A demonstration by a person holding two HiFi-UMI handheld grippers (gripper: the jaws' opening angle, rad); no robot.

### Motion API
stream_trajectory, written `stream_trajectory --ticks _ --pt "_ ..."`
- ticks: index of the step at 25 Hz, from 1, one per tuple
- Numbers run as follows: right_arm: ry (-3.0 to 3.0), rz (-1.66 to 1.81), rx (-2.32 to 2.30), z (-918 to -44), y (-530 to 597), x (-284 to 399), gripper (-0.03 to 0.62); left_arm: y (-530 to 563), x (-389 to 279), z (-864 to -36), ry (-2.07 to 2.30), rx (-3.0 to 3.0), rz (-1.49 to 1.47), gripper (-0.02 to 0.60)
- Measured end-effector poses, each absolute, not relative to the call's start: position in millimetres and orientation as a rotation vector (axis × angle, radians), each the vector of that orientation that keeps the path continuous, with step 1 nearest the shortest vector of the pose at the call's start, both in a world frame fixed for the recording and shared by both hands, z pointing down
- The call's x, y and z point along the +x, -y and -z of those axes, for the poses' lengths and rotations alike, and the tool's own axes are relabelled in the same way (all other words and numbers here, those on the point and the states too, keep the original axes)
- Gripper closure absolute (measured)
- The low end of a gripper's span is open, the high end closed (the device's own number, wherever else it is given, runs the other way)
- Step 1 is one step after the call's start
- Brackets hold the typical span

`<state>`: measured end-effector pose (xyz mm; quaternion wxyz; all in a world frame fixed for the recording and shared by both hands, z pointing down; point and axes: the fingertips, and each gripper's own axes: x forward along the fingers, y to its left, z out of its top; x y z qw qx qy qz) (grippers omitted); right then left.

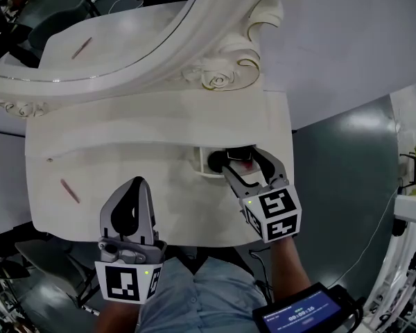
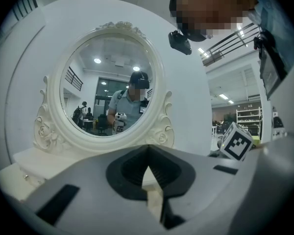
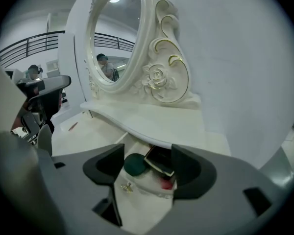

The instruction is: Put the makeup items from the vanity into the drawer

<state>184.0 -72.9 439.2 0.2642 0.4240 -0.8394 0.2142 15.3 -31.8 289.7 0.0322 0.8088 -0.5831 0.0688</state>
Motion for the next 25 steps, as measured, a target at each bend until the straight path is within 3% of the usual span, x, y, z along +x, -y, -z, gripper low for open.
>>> stream_trajectory --ticks 14,25 --pt "2.305 -0.5 1.105 -423 70 161 0.296 19 -4 -279 1.869 2.465 -0.186 0.581" --pt "2.419 -0.37 0.852 -398 58 40 0.296 -17 -99 -256 2.118 2.305 -0.111 0.581"
